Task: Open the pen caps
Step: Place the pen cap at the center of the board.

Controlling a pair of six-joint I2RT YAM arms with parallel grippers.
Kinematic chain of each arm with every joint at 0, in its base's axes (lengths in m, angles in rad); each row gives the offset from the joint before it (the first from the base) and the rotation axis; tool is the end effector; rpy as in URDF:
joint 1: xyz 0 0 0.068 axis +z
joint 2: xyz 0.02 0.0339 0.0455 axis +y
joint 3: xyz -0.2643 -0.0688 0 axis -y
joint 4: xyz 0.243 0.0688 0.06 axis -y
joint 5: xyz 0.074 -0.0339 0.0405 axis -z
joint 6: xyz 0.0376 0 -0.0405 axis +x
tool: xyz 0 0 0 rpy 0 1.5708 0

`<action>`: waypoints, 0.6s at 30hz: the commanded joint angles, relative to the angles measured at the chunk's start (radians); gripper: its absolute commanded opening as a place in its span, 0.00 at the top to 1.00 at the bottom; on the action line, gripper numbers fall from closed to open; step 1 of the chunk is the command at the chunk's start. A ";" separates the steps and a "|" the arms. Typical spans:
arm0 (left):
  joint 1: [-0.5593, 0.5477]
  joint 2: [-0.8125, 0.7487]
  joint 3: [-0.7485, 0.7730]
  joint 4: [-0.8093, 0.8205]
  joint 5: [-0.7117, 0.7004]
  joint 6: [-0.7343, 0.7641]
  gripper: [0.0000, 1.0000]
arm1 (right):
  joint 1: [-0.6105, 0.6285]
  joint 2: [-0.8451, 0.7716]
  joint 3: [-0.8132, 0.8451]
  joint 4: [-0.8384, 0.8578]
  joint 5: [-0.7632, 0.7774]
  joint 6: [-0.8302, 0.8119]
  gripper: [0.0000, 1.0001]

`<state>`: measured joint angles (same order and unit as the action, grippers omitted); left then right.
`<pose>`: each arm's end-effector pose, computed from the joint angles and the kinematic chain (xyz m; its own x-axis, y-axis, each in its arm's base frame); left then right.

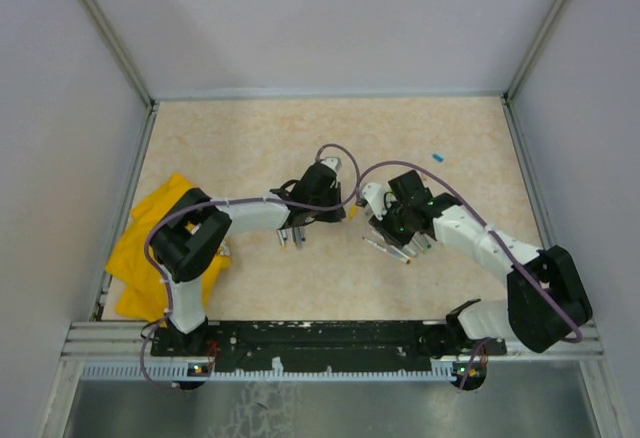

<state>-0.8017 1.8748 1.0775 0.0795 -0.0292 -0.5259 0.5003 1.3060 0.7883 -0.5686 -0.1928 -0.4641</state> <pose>0.2761 -0.2837 0.1603 -0.7485 0.0518 -0.6611 0.3783 0.8522 -0.3615 0.2101 0.1230 0.2023 -0.4485 -0.7459 -0.4924 -0.8386 0.5418 -0.0569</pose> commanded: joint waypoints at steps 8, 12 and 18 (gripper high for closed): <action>-0.001 0.071 0.093 -0.174 -0.075 -0.002 0.76 | -0.016 -0.047 0.048 0.013 -0.027 -0.010 0.74; 0.001 0.064 0.089 -0.176 -0.085 -0.011 0.65 | -0.017 -0.047 0.048 0.014 -0.029 -0.010 0.75; 0.001 0.010 0.051 -0.145 -0.083 -0.010 0.59 | -0.018 -0.050 0.048 0.012 -0.033 -0.011 0.74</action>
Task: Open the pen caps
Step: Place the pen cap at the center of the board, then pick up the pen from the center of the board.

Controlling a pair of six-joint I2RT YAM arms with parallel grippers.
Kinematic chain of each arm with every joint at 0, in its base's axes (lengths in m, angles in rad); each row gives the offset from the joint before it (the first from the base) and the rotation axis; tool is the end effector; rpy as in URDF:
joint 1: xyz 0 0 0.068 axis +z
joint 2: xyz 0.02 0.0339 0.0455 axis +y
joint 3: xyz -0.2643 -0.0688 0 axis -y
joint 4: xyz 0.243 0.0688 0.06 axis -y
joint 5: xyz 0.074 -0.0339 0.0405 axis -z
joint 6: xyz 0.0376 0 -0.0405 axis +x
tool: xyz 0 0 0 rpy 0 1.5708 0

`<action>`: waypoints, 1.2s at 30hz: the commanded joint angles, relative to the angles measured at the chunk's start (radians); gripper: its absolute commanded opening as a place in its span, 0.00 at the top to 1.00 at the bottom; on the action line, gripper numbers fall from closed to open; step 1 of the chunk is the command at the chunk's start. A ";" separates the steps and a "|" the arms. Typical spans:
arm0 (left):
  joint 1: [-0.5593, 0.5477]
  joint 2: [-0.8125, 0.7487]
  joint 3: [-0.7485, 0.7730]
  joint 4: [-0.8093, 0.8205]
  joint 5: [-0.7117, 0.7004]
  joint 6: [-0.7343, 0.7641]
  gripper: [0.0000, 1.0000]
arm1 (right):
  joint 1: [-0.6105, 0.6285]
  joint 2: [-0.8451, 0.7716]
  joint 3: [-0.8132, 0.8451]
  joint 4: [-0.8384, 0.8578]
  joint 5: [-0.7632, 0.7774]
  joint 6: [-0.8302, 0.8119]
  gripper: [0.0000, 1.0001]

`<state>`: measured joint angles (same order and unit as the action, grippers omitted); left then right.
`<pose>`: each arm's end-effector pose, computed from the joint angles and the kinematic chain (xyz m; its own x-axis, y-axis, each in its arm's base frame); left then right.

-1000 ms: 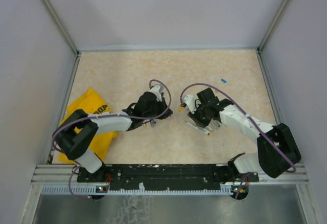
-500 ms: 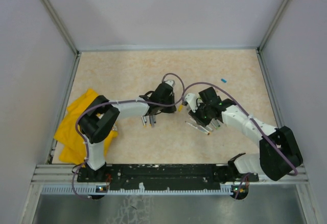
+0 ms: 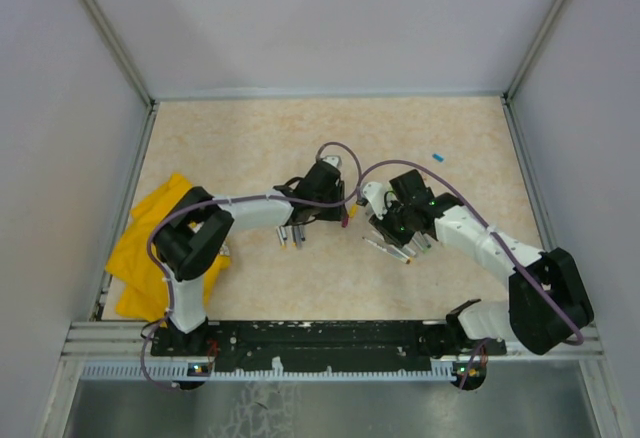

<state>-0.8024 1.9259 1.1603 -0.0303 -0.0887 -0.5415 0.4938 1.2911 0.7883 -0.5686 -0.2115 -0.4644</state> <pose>0.2850 -0.2901 0.1565 -0.7725 0.0605 -0.6322 0.3209 0.8962 -0.3064 0.2093 0.1216 0.2058 -0.4439 -0.7363 -0.5107 -0.8397 0.5408 -0.0497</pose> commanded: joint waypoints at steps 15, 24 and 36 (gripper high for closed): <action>0.002 -0.332 -0.243 0.181 0.028 0.135 0.39 | -0.012 -0.039 0.048 0.010 -0.022 -0.014 0.75; 0.006 -0.410 -0.251 0.140 -0.028 0.249 0.30 | -0.011 -0.041 0.048 0.009 -0.024 -0.015 0.74; 0.027 -0.502 -0.221 0.046 -0.180 0.413 0.08 | -0.013 -0.041 0.048 0.009 -0.025 -0.019 0.74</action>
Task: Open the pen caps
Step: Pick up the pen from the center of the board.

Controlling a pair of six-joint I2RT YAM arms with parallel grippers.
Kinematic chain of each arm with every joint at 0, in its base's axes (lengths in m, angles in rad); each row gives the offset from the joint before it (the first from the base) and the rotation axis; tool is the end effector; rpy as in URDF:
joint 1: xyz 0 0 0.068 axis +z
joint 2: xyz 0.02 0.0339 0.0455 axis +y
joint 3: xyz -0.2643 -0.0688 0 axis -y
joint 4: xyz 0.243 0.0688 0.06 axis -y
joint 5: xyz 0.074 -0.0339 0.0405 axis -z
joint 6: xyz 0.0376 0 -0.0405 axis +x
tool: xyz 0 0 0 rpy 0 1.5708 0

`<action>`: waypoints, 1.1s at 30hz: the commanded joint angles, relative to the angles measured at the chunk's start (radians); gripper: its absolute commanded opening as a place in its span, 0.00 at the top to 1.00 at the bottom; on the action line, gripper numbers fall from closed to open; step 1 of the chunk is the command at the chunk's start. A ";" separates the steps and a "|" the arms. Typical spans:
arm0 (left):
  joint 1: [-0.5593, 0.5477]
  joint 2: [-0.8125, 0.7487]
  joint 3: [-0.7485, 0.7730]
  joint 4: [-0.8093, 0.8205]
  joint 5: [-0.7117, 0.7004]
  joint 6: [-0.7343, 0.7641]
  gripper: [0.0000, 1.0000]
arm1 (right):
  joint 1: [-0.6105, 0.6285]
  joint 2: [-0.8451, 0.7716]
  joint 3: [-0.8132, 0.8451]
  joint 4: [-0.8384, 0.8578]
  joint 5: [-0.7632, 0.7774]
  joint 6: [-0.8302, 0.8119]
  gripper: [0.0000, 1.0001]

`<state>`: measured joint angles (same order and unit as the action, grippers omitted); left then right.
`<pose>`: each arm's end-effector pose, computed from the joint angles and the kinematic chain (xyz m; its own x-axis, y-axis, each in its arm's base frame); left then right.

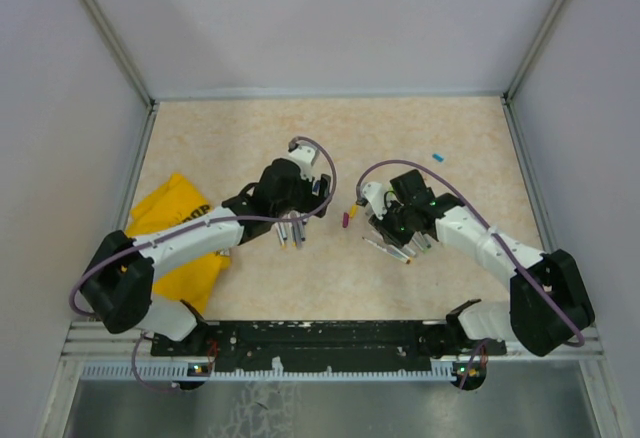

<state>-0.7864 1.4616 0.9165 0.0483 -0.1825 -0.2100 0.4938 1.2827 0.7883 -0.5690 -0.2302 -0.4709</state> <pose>0.2363 -0.2271 0.2486 -0.4509 0.1616 -0.8778 0.5004 0.8602 -0.0987 0.2082 0.1218 0.2077 -0.4322 -0.7343 -0.5235 -0.8474 0.5292 -0.0427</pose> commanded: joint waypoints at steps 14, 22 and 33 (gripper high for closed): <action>0.088 0.025 0.076 -0.080 -0.057 0.150 0.01 | -0.014 -0.030 0.045 0.009 -0.001 -0.015 0.74; 0.107 0.089 0.129 -0.124 -0.026 0.145 0.01 | -0.013 -0.029 0.044 0.011 0.000 -0.015 0.74; 0.119 0.140 0.176 -0.165 -0.002 0.143 0.02 | -0.013 -0.029 0.043 0.009 0.000 -0.018 0.74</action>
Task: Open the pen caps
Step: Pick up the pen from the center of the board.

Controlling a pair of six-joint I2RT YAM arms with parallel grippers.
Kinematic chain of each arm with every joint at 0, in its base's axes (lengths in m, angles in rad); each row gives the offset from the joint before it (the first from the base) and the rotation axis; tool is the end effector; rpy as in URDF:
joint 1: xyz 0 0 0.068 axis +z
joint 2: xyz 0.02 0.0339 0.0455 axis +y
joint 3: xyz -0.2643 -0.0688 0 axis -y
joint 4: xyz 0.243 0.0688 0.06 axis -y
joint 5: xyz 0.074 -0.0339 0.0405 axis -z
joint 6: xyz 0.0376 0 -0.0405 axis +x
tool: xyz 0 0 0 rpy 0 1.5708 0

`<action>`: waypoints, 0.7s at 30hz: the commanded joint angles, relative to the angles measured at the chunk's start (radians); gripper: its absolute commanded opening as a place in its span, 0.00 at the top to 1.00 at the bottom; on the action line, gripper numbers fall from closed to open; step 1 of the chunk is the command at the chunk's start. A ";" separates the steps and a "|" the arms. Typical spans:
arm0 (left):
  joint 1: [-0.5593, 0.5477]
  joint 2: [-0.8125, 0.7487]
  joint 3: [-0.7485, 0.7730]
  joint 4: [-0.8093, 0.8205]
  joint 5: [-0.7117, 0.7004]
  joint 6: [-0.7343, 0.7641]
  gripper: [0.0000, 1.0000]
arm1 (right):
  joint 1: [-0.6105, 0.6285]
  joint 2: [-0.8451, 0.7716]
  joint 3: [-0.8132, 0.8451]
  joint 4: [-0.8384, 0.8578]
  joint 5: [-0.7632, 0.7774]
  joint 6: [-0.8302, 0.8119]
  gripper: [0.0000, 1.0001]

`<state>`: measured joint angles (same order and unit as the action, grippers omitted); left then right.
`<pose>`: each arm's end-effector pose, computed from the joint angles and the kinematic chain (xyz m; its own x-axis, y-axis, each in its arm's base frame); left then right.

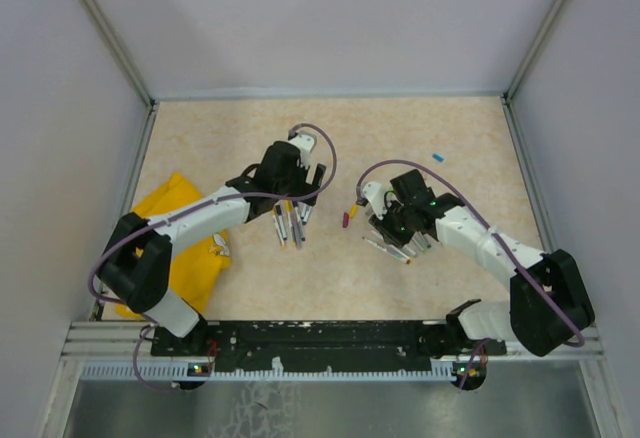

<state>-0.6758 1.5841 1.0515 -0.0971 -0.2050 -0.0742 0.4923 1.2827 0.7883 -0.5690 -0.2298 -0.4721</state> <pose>0.2801 -0.2148 0.2408 -0.4941 0.3031 -0.8149 0.4487 0.8917 0.0596 0.2084 0.1215 0.2077 -0.4323 -0.7343 -0.5233 -0.8470 0.5298 -0.0437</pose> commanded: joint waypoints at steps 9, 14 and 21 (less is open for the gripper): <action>0.009 0.058 0.078 -0.054 0.030 0.012 0.05 | -0.012 -0.028 0.043 0.010 0.001 -0.019 0.74; 0.009 0.066 0.086 -0.061 0.033 0.013 0.06 | -0.012 -0.028 0.042 0.011 0.003 -0.019 0.74; 0.009 0.075 0.093 -0.065 0.038 0.014 0.08 | -0.012 -0.025 0.042 0.011 0.003 -0.019 0.75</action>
<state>-0.6716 1.6459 1.1049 -0.1558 -0.1818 -0.0731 0.4923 1.2827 0.7883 -0.5690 -0.2295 -0.4793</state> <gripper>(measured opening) 0.922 0.256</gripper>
